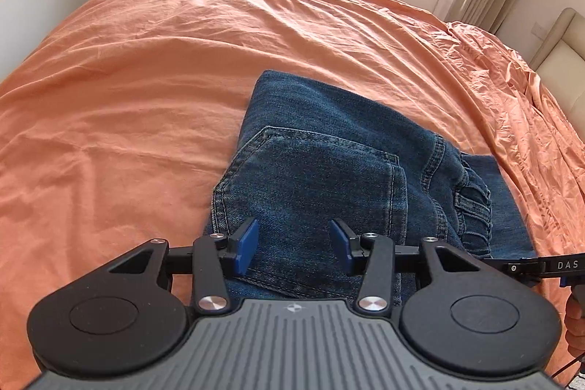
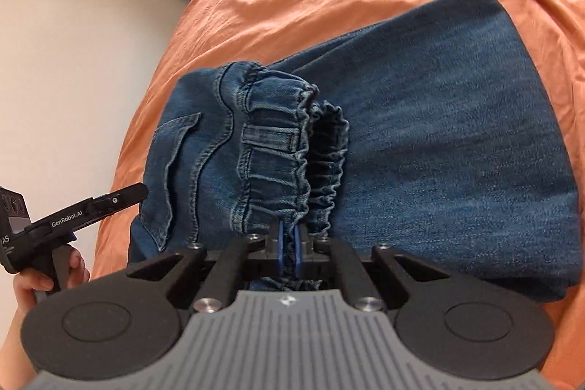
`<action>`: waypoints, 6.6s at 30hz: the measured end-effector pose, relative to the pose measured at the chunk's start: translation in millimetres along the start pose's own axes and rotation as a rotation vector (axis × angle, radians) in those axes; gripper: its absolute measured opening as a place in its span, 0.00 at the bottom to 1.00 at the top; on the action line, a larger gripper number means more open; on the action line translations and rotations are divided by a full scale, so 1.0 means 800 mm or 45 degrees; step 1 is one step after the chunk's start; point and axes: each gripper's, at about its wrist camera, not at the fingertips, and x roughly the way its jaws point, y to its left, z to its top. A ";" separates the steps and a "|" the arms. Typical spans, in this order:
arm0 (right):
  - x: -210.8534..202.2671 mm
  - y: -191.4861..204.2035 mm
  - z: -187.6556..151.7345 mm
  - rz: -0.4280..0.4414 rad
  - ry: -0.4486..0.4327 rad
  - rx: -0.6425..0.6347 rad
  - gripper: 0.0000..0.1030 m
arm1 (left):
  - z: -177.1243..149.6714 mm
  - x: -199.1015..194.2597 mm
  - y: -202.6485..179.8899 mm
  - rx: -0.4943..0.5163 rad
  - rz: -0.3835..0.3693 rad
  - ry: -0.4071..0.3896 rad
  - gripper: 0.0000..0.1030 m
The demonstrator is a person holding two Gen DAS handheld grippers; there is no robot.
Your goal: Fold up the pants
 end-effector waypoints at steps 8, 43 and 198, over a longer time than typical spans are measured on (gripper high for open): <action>-0.006 -0.013 0.039 0.188 -0.071 0.141 0.53 | 0.005 -0.001 0.004 -0.020 -0.028 -0.025 0.52; -0.104 -0.048 0.133 -0.182 -0.208 0.025 0.12 | 0.059 0.034 -0.049 -0.015 -0.177 -0.119 0.50; 0.119 0.153 0.088 0.290 -0.110 -0.154 0.15 | 0.105 -0.050 0.224 -0.289 0.009 0.036 0.06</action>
